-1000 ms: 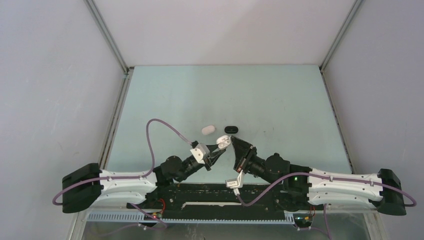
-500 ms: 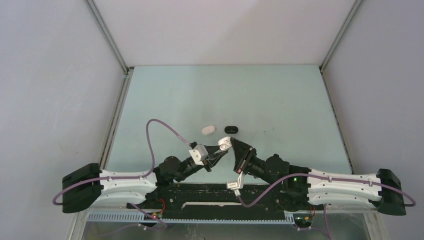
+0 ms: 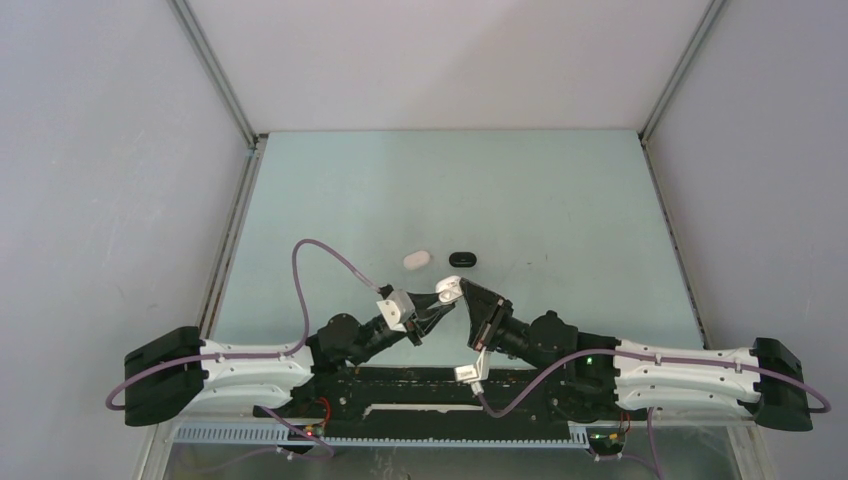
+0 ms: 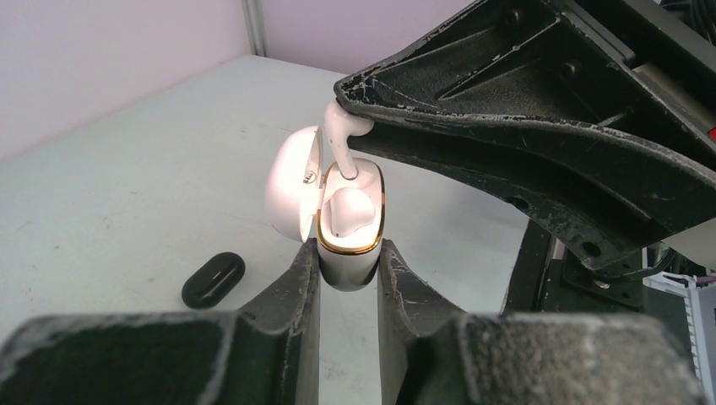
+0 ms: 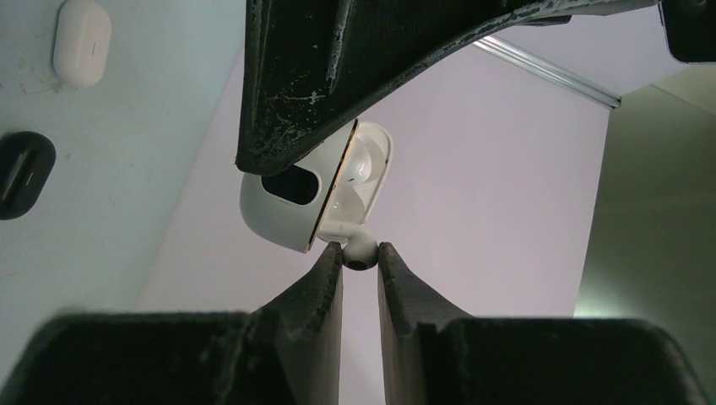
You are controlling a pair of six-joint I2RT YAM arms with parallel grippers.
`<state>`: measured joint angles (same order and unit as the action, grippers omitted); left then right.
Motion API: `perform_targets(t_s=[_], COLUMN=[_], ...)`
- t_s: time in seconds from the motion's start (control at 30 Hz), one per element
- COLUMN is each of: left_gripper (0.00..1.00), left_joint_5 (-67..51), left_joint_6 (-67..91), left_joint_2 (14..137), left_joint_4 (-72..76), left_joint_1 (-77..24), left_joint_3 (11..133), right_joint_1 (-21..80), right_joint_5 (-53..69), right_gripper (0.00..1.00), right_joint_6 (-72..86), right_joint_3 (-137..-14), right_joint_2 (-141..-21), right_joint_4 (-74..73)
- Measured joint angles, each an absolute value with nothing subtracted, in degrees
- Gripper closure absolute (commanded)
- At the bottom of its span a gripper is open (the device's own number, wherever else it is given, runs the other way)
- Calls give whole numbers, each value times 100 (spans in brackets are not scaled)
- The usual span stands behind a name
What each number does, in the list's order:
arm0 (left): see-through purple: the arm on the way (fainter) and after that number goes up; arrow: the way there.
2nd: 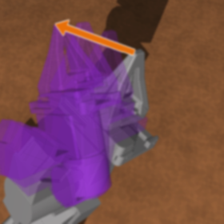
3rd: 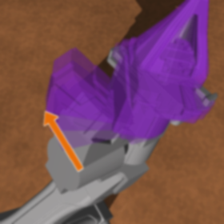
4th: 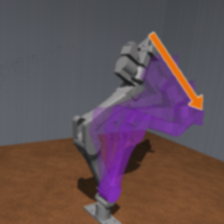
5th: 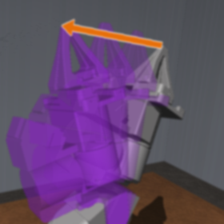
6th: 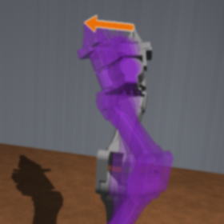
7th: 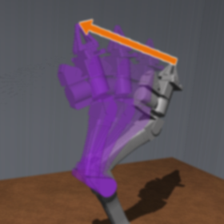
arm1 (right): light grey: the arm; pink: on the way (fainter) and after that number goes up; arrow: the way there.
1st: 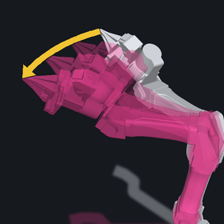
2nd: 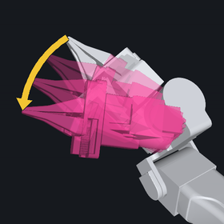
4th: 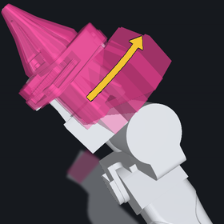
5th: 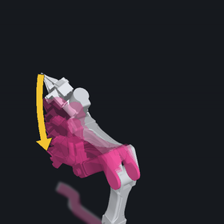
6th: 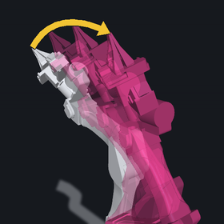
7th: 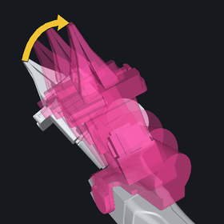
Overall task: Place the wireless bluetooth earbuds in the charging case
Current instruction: Place the earbud in the charging case.
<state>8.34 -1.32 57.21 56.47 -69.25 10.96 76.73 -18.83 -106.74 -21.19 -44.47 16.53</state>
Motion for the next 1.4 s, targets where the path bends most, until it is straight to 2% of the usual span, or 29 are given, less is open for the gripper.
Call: perform_targets(t_s=[0.3,0.57,0.7,1.0,1.13,1.33,1.4], left_gripper=[100,100,100,100,100,100,100], left_joint_5=[838,851,864,882,906,1033,1035], left_joint_6=[-86,-86,-86,-86,-89,-91,-91], left_joint_2=[5721,5721,5721,5739,5787,5802,5808], left_joint_4=[5675,5688,5688,5693,5736,5793,5791], left_joint_1=[-6928,-6932,-6932,-6938,-6938,-6936,-6936], left_joint_3=[1011,1007,1007,1007,1007,1009,1009], right_joint_1=[7664,7664,7664,7664,7664,7664,7664], right_joint_5=[-1774,-1737,-1734,-1737,-1739,-1778,-1778], right_gripper=[99,90,82,78,68,64,59], right_joint_6=[-10912,-11067,-11137,-11240,-11279,-11321,-11325], right_joint_3=[-1931,-1918,-1909,-1890,-1890,-1855,-1852], right_joint_2=[-4412,-4407,-4407,-4366,-4313,-4206,-4193], right_joint_4=[1822,1822,1820,1772,1671,1363,1288])
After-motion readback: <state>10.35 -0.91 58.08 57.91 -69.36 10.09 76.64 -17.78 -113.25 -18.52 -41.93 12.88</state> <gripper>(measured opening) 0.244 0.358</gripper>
